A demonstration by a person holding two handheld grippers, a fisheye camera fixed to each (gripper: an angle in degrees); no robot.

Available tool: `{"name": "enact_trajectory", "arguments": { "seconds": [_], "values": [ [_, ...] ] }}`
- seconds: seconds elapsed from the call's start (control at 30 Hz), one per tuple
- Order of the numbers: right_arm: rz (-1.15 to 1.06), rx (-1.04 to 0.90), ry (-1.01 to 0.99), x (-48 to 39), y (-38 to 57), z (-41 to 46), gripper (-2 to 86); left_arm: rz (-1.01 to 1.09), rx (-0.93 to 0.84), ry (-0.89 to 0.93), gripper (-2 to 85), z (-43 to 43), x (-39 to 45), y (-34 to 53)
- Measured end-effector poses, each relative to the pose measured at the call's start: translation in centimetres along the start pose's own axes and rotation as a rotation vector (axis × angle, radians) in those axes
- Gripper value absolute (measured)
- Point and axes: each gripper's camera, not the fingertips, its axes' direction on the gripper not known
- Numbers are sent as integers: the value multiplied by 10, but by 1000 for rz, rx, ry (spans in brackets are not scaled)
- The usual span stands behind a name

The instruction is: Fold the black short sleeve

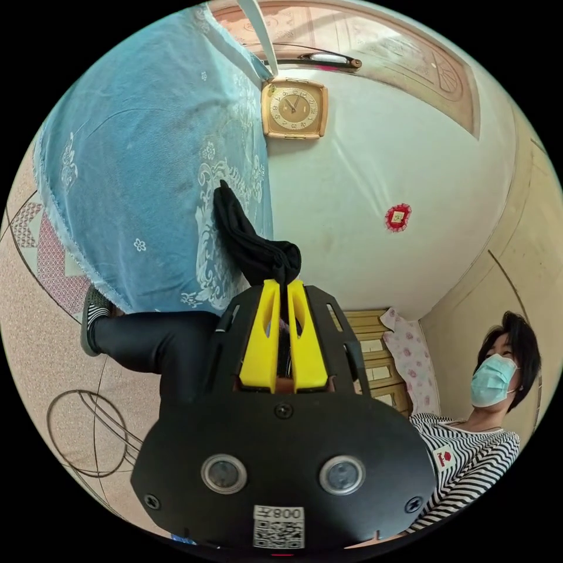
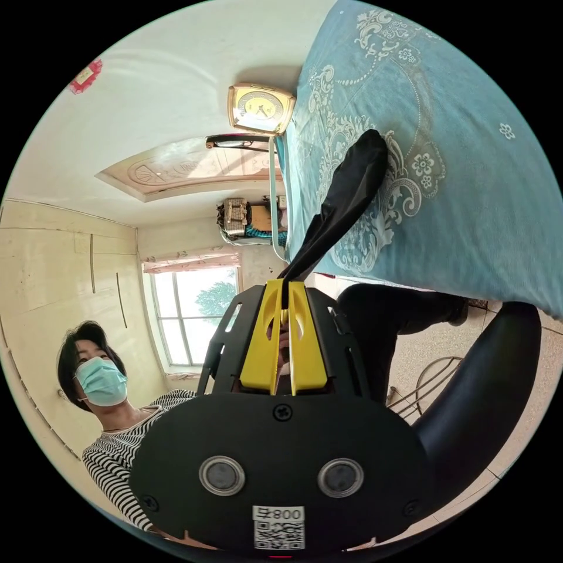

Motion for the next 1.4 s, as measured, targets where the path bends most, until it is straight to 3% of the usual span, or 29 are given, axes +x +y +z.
{"name": "enact_trajectory", "arguments": {
  "seconds": [0.63,1.0,1.4],
  "values": [
    [-285,173,-87,-15,166,-165,13,311,-186,118,26,113,162,67],
    [-416,291,-119,4,227,-273,12,421,-339,181,26,241,245,94],
    [-399,384,-103,81,222,-374,14,360,-498,141,26,417,273,82]
  ]
}}
